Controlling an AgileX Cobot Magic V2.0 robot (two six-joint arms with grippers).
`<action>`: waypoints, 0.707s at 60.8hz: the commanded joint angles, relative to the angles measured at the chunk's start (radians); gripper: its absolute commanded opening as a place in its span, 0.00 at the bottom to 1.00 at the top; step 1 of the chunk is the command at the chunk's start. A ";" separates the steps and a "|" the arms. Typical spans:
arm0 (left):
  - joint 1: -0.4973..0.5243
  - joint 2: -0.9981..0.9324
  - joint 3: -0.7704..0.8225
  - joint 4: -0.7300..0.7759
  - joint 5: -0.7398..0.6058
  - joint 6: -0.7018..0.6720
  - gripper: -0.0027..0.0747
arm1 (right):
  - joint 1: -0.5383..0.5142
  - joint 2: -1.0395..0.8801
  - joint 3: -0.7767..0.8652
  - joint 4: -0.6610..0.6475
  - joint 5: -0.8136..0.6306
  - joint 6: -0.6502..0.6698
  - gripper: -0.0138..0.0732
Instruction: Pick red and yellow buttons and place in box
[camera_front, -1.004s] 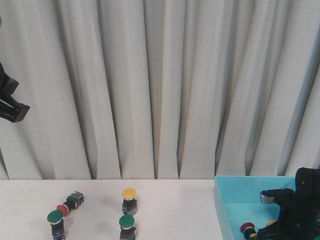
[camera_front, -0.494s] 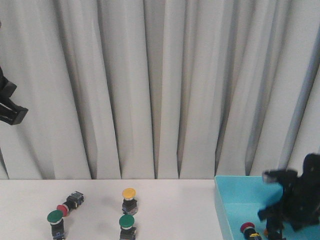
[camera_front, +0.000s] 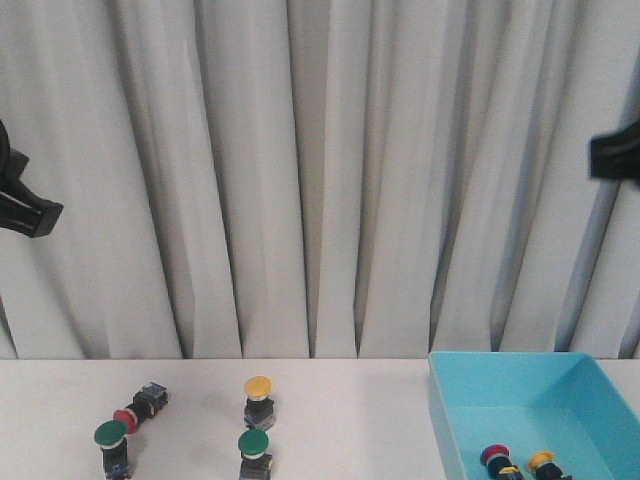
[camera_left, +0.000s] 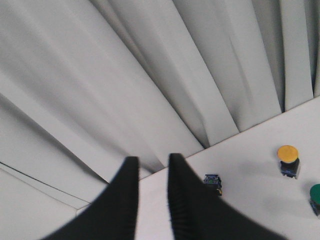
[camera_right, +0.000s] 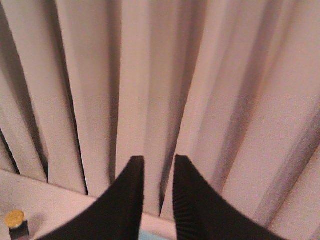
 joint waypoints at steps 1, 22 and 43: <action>0.002 -0.012 -0.022 0.028 -0.066 0.020 0.02 | -0.004 -0.081 -0.029 0.080 -0.049 -0.075 0.14; 0.002 0.009 -0.022 0.026 -0.102 0.012 0.03 | -0.004 -0.096 -0.028 0.089 -0.047 -0.060 0.15; 0.002 0.009 -0.022 0.027 -0.102 0.012 0.03 | -0.004 -0.095 -0.028 0.088 -0.046 -0.060 0.15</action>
